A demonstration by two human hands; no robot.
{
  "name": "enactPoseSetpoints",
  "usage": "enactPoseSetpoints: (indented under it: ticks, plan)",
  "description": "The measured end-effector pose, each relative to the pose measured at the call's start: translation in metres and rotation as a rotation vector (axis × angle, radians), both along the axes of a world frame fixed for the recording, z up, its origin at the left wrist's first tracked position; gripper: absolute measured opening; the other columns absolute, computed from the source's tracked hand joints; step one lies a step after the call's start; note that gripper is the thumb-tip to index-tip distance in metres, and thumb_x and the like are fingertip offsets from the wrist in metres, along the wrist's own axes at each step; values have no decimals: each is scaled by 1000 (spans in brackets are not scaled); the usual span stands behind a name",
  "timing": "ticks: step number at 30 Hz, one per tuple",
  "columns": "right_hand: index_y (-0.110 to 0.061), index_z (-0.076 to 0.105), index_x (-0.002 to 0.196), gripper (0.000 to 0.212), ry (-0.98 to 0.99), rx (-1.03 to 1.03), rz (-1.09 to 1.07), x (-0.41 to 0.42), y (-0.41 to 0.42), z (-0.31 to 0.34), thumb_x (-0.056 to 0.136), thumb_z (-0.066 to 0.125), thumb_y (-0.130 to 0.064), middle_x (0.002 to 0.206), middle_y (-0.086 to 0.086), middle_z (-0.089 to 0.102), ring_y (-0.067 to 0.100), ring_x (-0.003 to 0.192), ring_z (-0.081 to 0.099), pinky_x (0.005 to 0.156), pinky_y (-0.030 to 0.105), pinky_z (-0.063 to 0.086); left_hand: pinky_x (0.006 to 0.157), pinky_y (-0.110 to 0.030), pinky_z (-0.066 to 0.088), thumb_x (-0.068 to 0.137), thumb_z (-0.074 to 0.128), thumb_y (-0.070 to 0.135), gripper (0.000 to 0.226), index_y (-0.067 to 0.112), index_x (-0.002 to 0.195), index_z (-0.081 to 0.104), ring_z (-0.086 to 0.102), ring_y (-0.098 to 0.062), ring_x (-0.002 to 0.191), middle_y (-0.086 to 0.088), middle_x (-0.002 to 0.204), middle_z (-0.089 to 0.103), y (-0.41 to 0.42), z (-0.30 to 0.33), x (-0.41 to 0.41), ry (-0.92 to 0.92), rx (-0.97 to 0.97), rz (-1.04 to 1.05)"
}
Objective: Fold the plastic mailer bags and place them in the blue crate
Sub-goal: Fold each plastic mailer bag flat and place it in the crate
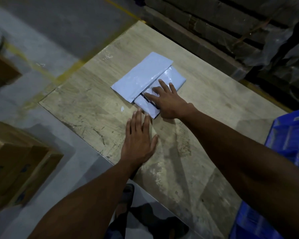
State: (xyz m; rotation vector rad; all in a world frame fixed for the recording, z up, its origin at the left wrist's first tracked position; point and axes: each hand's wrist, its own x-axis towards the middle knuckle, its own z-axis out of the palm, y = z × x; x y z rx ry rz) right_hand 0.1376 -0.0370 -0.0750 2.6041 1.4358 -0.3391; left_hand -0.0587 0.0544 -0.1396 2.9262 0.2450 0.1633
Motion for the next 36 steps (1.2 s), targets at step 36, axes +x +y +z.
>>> enactPoseSetpoints:
  ticks: [36]
  plan:
    - [-20,22,160,60,-78,222,-656,-173,-126,-47,105,25,-44,168,-2,15,20,156,5,120,58,13,126,-52,15,104,22,46,68,13,163,29,17,-28,158,-7,171,21,-39,4,15,77,125,-444]
